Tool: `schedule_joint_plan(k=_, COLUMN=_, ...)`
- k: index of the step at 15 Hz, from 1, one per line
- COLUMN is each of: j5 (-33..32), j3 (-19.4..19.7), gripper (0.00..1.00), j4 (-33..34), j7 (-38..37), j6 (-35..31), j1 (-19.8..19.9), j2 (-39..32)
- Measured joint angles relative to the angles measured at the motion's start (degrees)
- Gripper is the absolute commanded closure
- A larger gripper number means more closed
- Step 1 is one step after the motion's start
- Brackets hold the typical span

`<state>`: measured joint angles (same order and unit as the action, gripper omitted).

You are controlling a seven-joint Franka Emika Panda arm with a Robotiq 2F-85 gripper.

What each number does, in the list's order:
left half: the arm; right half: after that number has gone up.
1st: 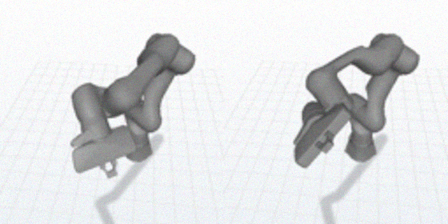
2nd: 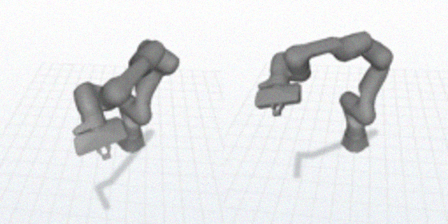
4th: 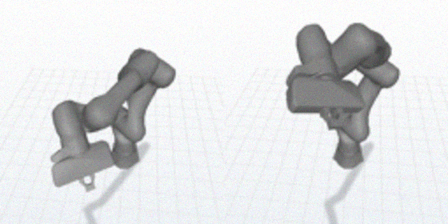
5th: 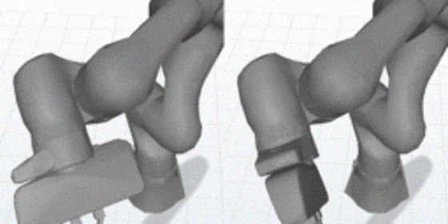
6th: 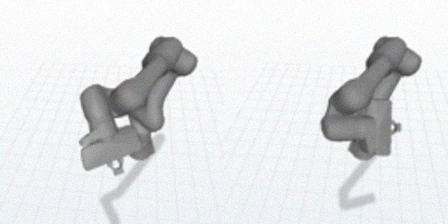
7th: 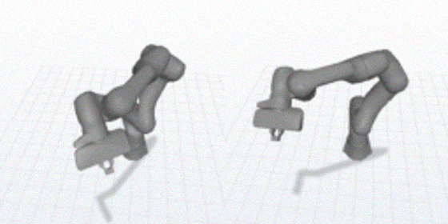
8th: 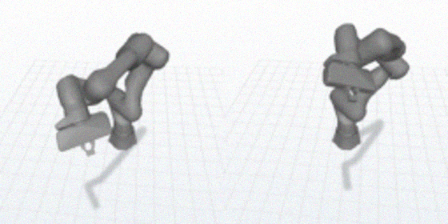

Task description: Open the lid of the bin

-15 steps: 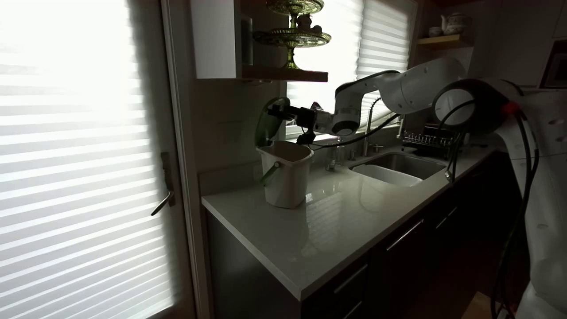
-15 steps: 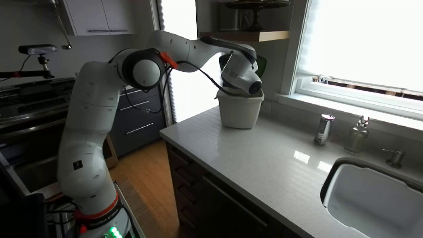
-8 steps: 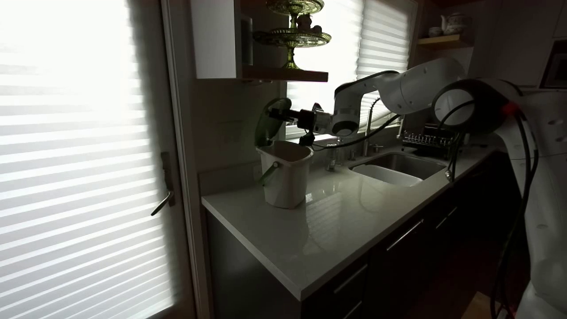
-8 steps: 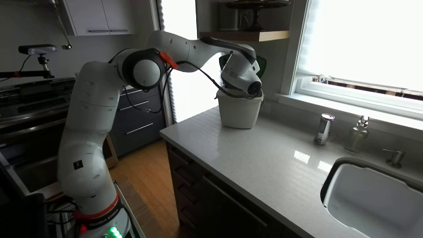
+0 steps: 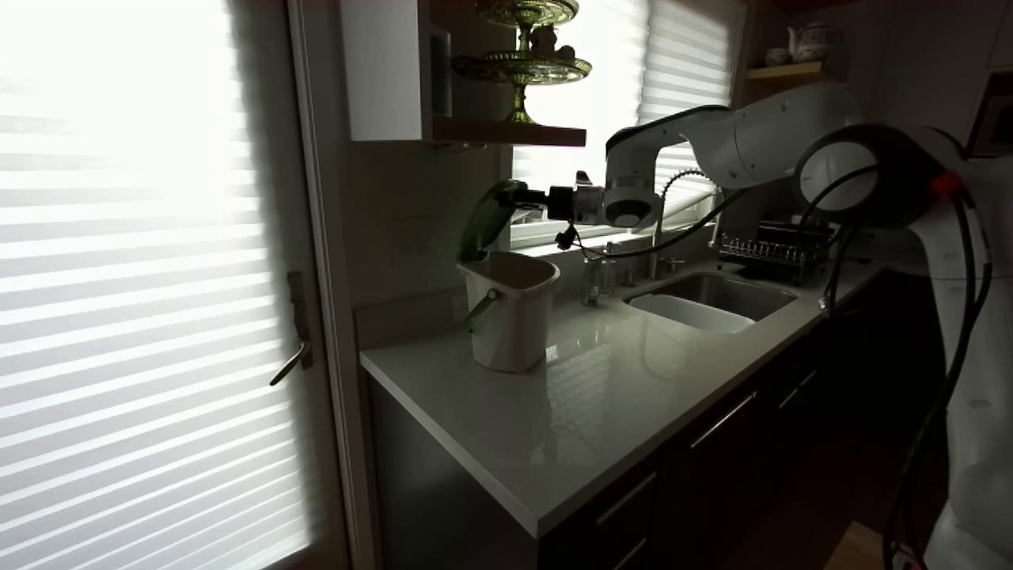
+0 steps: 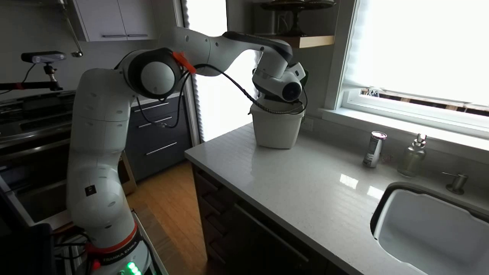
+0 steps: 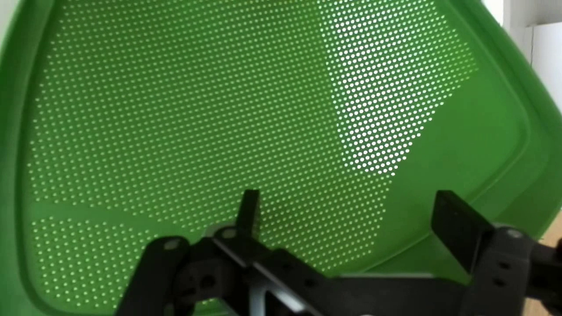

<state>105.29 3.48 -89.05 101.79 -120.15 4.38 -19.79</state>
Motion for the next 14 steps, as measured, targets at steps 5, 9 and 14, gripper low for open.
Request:
schedule_joint_plan(k=5, j5=-1.2, j3=-0.3, gripper=0.00, j4=0.3, j7=1.4, j6=-4.7, j1=-1.7, j2=0.6)
schedule_joint_plan(k=9, j5=-2.5, j3=-1.1, gripper=0.00, j4=1.3, j7=7.3, j6=-9.8, j1=-4.3, j2=0.5)
schedule_joint_plan(k=14, j5=-2.3, j3=-2.4, gripper=0.00, j4=3.5, j7=16.5, j6=-16.3, j1=-6.2, j2=0.5)
